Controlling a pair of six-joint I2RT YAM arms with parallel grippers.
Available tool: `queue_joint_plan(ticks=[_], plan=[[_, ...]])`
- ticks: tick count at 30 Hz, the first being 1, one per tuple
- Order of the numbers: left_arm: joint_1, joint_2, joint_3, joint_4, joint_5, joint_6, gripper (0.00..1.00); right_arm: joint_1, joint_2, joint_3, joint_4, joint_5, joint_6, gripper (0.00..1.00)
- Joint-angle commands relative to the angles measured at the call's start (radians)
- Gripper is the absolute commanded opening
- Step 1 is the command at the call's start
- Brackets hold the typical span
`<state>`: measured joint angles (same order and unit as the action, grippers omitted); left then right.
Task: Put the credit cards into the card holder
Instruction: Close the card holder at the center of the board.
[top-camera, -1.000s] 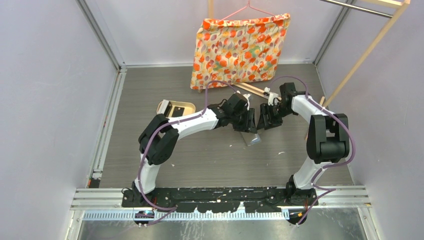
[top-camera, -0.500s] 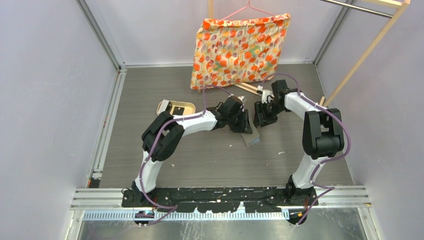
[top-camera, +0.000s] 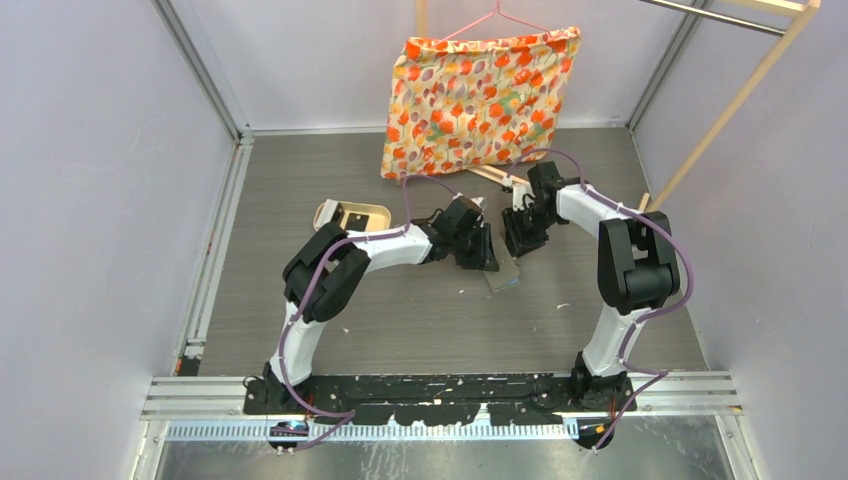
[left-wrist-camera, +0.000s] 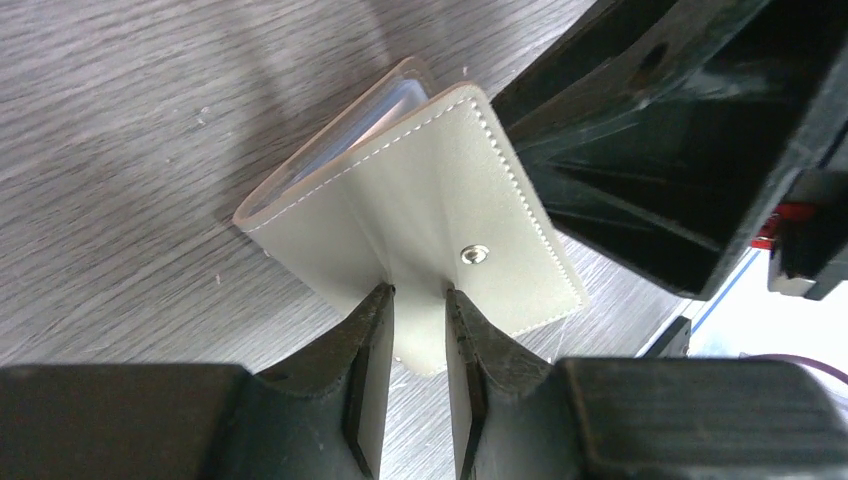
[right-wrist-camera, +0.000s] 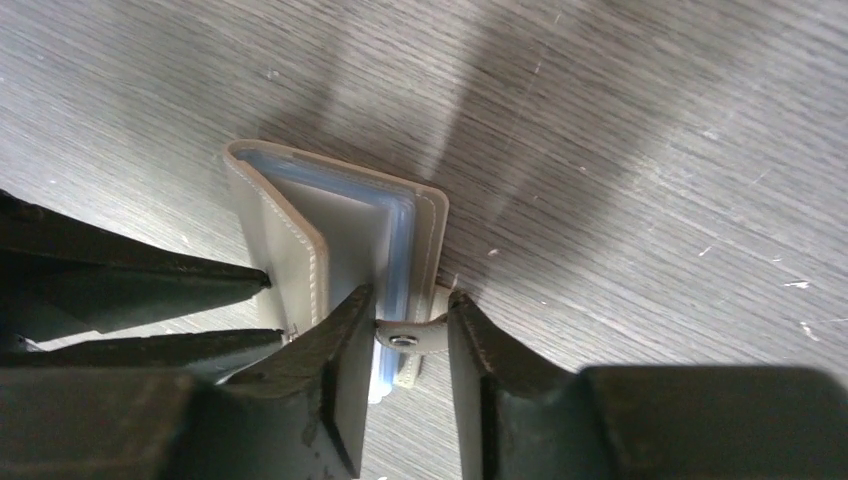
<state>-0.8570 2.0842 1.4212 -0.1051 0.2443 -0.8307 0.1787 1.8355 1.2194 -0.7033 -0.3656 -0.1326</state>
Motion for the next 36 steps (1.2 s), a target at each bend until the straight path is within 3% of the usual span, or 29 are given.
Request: queue_joint_plan(ticks=[1, 8, 14, 19, 29, 36], plan=[[0.004, -0.036, -0.027, 0.014, -0.022, 0.017, 0.27, 0.009, -0.022, 0.028, -0.002, 0.05, -0.014, 0.33], [0.004, -0.008, 0.026, -0.062, -0.009, 0.049, 0.28, 0.007, -0.112, 0.002, 0.008, 0.114, -0.033, 0.26], [0.004, 0.053, 0.122, -0.185, -0.009, 0.082, 0.28, 0.007, -0.138, -0.006, -0.008, 0.103, -0.046, 0.25], [0.006, 0.077, 0.167, -0.24, -0.028, 0.1, 0.28, 0.007, -0.125, -0.001, -0.024, 0.099, -0.059, 0.37], [0.013, 0.137, 0.258, -0.323, -0.04, 0.13, 0.29, -0.001, -0.102, 0.0, -0.018, 0.149, -0.062, 0.45], [0.018, 0.161, 0.291, -0.359, -0.036, 0.146, 0.29, -0.002, -0.022, 0.028, -0.062, 0.037, -0.051, 0.52]])
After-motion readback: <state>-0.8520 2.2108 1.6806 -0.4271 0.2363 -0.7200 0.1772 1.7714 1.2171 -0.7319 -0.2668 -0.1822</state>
